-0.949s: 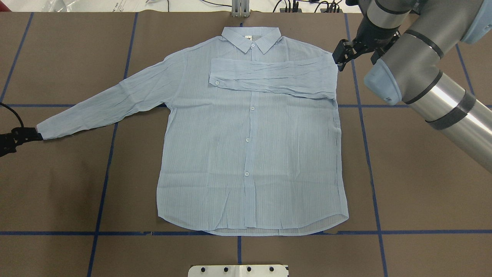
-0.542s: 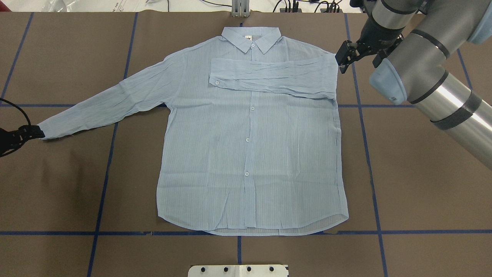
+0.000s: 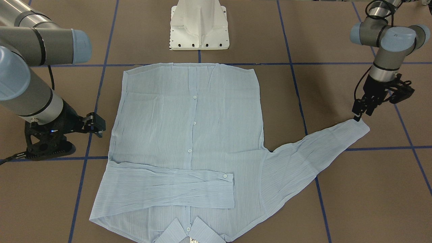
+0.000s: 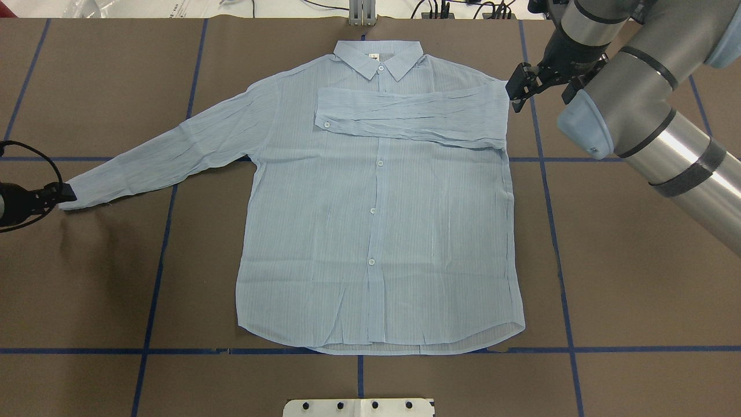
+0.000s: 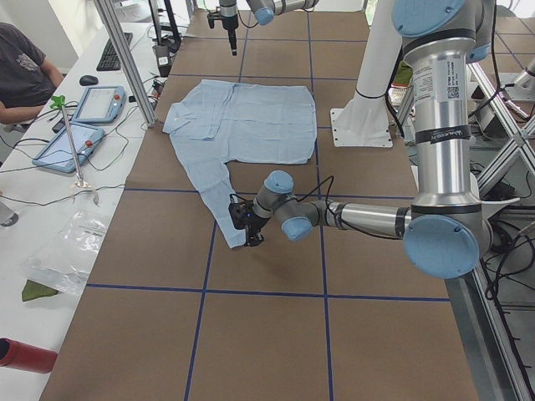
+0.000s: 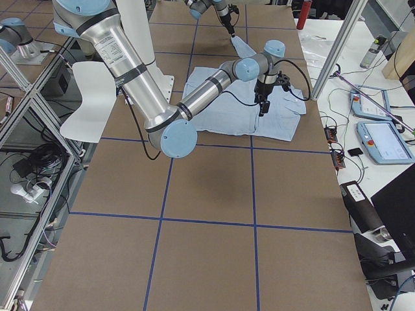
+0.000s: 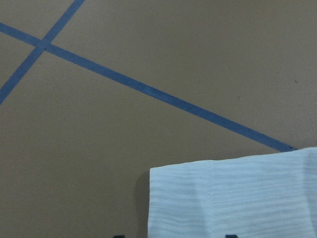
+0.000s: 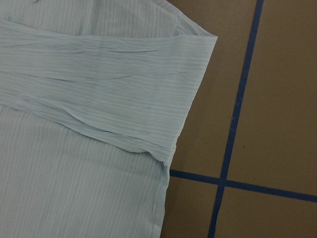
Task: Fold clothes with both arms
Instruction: 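Raise the right gripper away while the left gripper grasps the other cuff, then carry the cuff across the shirt toward the collar with the left gripper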
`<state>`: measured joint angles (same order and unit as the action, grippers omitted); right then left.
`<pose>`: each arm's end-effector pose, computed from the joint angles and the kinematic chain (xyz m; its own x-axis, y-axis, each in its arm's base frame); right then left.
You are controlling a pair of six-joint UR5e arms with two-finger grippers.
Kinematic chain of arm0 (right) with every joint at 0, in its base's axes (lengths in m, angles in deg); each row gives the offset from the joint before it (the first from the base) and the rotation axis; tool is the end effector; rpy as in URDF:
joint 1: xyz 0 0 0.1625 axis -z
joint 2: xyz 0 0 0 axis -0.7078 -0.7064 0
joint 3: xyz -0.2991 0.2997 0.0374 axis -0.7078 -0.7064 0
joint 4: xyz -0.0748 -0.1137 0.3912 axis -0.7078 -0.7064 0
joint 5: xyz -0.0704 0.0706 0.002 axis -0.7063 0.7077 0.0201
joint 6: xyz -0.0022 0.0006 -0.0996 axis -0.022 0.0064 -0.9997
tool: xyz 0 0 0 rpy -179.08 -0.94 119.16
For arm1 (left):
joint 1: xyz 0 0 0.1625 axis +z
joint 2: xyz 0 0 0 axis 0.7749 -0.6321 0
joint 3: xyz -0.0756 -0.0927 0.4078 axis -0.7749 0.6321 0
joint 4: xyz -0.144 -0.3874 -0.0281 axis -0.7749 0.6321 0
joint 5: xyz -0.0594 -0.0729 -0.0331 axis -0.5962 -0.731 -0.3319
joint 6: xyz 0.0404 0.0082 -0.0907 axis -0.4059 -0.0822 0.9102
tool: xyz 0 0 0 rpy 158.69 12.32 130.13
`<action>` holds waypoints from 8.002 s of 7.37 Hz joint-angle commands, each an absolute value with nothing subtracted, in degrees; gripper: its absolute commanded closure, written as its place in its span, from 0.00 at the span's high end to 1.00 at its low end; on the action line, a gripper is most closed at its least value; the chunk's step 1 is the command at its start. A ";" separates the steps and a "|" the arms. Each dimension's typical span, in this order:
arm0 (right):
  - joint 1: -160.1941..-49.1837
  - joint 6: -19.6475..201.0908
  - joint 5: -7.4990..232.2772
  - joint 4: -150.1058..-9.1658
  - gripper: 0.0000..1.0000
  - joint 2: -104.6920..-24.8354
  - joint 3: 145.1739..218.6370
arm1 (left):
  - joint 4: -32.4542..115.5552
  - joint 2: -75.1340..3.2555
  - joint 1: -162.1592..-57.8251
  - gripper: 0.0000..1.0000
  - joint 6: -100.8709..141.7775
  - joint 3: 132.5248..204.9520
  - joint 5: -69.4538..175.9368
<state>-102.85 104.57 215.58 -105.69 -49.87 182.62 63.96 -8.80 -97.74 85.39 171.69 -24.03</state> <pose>-0.2969 -0.6109 0.2938 0.7127 -0.1750 0.6793 0.1383 0.9844 0.1085 0.2385 -0.4282 0.6075 0.5906 -0.3725 -0.7158 0.5510 0.8342 0.0205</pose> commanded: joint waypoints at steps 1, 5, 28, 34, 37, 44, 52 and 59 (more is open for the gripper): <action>-102.80 104.72 215.58 -105.63 1.00 -49.89 182.60 | 63.96 -9.75 -97.64 0.67 84.91 170.33 -24.01; -102.89 104.72 215.58 -105.72 1.00 -49.89 182.69 | 63.96 -9.93 -97.20 0.54 84.82 169.97 -24.01; -103.24 104.63 215.67 -105.81 1.00 -54.54 186.91 | 42.32 -23.40 -101.50 0.00 84.74 180.42 -27.09; -104.91 104.45 215.58 -105.90 1.00 -58.06 189.11 | 31.52 -50.40 -102.30 0.00 83.68 177.98 -29.28; -105.61 104.11 215.67 -105.81 1.00 -59.20 189.11 | 32.58 -66.48 -101.34 0.00 89.62 164.21 -31.57; -106.14 104.02 216.11 -105.81 1.00 -60.96 189.19 | 44.10 -75.58 -92.73 0.00 101.34 152.12 -30.43; -106.05 103.93 216.02 -105.72 1.00 -62.19 188.75 | 47.16 -76.11 -82.98 0.00 102.58 146.69 -25.16; -106.23 103.93 215.93 -105.72 1.00 -62.11 188.58 | 58.31 -81.64 -78.33 0.99 102.49 135.51 -17.37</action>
<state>-106.19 103.87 215.93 -105.72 -62.18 188.67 55.84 -80.64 -80.66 102.65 136.57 -20.34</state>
